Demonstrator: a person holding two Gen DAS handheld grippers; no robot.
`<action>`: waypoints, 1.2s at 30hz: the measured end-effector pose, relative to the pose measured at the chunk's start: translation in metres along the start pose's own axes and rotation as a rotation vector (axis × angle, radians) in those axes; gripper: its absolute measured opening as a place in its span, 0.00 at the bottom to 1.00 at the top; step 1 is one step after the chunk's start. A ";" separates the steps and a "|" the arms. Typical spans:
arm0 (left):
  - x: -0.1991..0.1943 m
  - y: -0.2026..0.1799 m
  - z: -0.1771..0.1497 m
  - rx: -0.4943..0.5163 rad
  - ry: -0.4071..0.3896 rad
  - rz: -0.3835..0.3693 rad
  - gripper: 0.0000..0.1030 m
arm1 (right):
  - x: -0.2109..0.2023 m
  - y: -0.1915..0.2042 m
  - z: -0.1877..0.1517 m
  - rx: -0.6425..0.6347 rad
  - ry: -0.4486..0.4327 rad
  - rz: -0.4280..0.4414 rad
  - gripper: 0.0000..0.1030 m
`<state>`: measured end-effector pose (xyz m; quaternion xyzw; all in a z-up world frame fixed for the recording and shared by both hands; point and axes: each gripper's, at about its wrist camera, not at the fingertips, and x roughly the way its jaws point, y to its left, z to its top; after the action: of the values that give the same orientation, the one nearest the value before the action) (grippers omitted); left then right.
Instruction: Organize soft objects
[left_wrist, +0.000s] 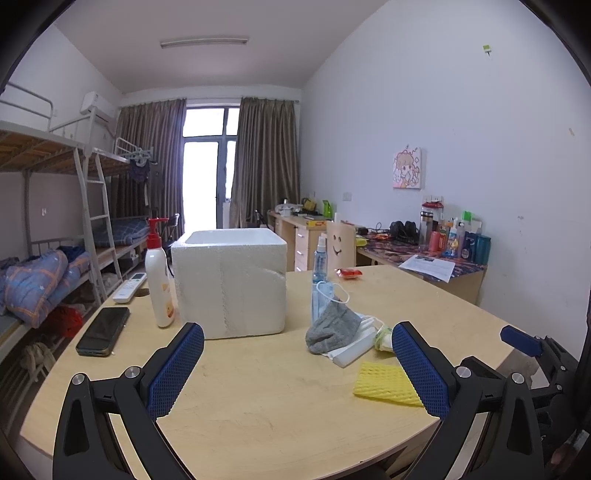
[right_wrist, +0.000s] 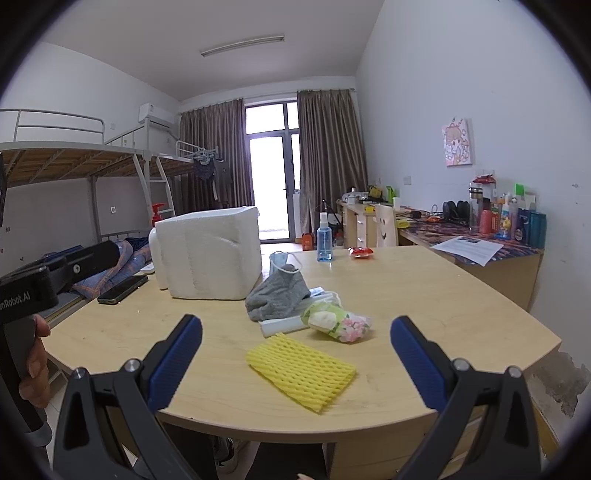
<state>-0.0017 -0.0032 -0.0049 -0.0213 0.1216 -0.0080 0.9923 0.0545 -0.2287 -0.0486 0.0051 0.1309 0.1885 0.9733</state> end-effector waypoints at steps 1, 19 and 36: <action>0.000 0.000 0.000 -0.003 0.000 0.001 0.99 | 0.000 0.000 0.000 0.000 0.000 -0.001 1.00; 0.006 0.002 0.001 -0.006 0.017 0.007 0.99 | 0.001 -0.002 0.002 0.002 0.004 0.002 1.00; 0.014 0.003 0.000 -0.016 0.054 0.004 0.99 | 0.001 -0.003 0.001 -0.005 0.000 0.008 1.00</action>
<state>0.0113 -0.0010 -0.0087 -0.0290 0.1483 -0.0056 0.9885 0.0571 -0.2307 -0.0477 0.0035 0.1303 0.1927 0.9726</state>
